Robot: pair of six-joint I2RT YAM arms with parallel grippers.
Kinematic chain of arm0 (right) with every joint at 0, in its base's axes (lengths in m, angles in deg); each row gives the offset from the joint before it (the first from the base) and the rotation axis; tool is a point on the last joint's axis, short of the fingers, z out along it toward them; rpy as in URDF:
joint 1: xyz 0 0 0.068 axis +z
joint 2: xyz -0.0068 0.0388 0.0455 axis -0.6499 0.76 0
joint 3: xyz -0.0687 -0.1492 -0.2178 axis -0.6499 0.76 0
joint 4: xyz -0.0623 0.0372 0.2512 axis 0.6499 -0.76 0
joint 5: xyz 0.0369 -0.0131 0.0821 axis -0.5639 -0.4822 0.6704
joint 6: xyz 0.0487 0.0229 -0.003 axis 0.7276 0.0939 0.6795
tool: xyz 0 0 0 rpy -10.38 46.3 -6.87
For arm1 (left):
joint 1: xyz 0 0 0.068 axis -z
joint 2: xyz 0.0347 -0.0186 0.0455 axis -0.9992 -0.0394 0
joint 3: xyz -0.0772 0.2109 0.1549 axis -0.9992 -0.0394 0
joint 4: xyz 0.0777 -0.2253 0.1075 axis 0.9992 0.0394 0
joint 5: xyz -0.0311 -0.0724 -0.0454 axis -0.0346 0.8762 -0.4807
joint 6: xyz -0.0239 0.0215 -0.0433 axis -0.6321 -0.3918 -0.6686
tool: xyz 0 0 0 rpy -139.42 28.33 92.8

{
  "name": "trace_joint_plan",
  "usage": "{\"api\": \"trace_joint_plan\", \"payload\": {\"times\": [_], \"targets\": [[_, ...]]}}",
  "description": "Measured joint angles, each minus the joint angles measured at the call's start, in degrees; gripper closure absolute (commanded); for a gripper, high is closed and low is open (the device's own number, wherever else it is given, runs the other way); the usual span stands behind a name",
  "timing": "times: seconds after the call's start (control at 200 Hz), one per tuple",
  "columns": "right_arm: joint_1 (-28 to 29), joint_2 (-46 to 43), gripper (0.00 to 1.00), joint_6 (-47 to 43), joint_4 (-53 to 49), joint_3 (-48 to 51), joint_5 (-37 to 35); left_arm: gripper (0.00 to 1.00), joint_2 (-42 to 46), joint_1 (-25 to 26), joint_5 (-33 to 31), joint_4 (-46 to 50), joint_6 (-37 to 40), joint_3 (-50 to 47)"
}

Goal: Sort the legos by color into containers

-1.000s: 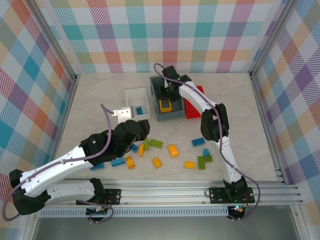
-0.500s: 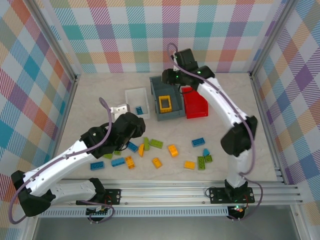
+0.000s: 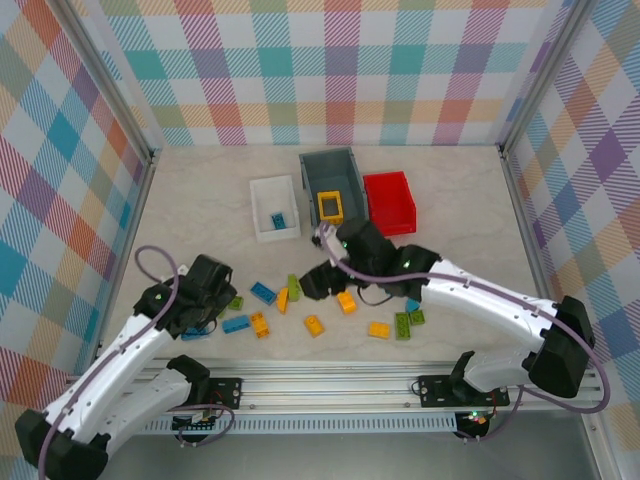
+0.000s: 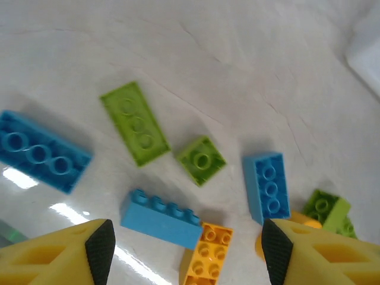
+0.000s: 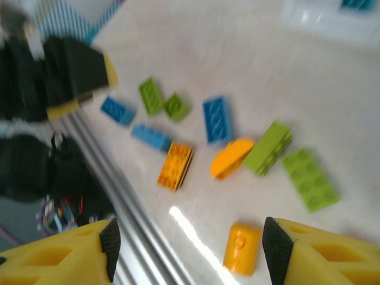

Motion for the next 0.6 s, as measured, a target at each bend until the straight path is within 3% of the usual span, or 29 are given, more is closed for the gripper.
{"api": "trace_joint_plan", "payload": {"times": [0.23,0.475,0.6], "targets": [[3.06,0.09,0.31,4.04,5.42,5.44,-0.31,0.17,1.49,-12.17,0.26,0.76,-6.21,-6.97],[3.06,2.25,0.3,3.91,7.89,4.31,-0.92,0.22,1.66,-18.62,1.66,-0.57,-16.76,-11.65],[3.06,3.19,0.3,3.28,7.98,4.04,-0.94,0.25,-2.29,-23.21,3.02,-2.97,-20.92,-11.61]]}}
